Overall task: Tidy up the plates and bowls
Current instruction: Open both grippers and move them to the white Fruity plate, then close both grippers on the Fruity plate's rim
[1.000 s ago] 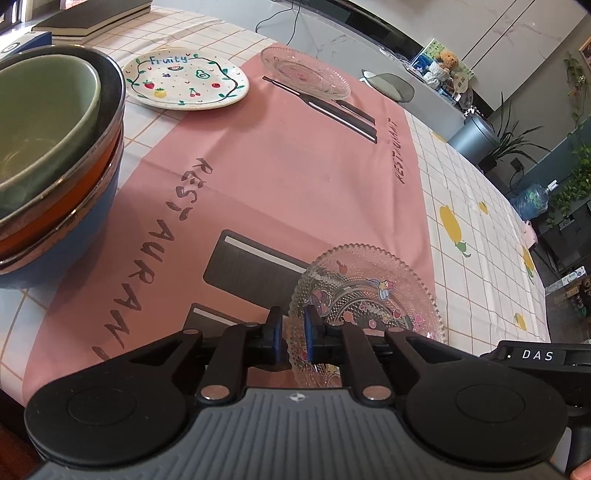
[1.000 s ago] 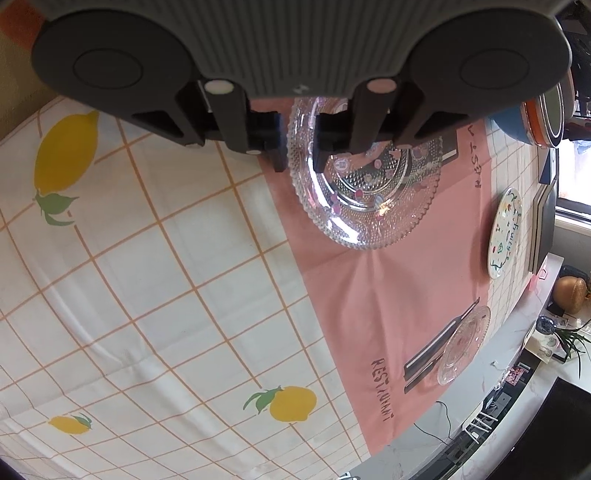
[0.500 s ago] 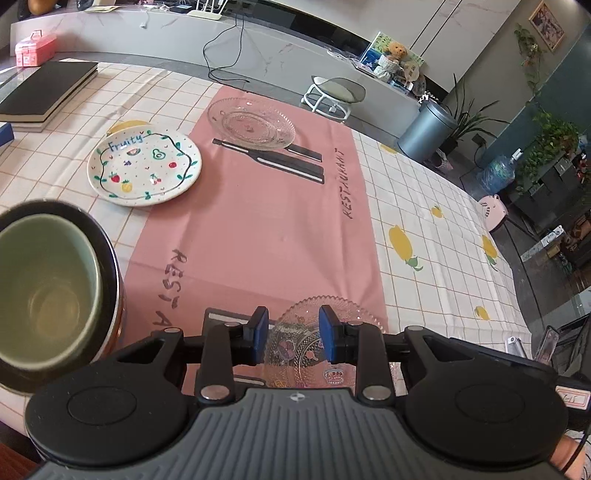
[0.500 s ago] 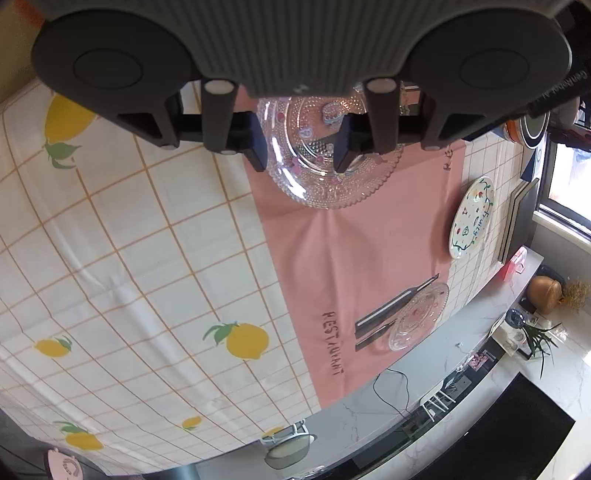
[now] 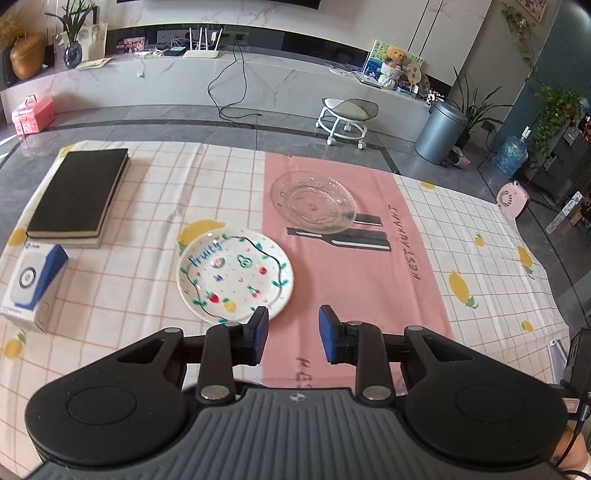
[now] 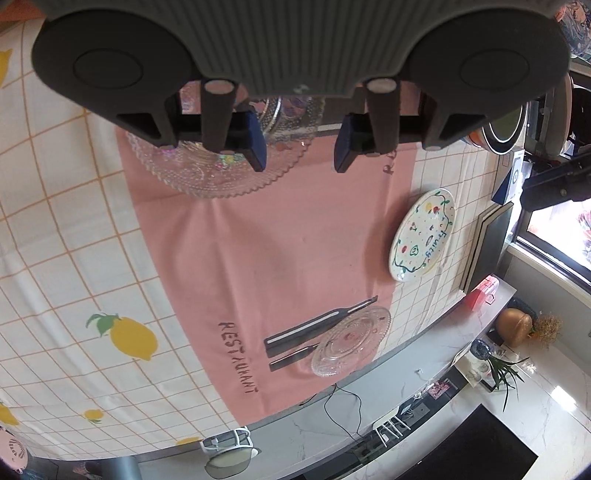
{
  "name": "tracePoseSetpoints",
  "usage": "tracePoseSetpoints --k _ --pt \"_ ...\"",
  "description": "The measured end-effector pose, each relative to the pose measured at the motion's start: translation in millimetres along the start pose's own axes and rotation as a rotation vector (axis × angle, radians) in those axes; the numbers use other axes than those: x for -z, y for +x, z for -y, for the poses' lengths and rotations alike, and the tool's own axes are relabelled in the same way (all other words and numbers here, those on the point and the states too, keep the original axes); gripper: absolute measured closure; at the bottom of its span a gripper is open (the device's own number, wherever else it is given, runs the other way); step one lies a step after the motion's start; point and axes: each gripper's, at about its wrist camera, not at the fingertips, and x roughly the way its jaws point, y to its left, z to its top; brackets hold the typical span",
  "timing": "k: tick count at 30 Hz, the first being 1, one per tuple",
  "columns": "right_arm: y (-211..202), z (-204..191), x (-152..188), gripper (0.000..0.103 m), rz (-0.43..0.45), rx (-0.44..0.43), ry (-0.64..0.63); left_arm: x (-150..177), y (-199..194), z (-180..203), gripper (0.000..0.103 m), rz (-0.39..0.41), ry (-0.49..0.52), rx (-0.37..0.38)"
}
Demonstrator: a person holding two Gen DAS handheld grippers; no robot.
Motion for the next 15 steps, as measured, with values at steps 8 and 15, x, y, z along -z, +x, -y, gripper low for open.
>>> tracePoseSetpoints --k 8,15 --pt "40 -28 -12 0.064 0.05 -0.133 -0.032 -8 35 -67 0.07 -0.001 0.017 0.008" --pt "90 -49 -28 0.069 -0.051 -0.202 -0.026 -9 87 -113 0.07 -0.061 -0.058 0.109"
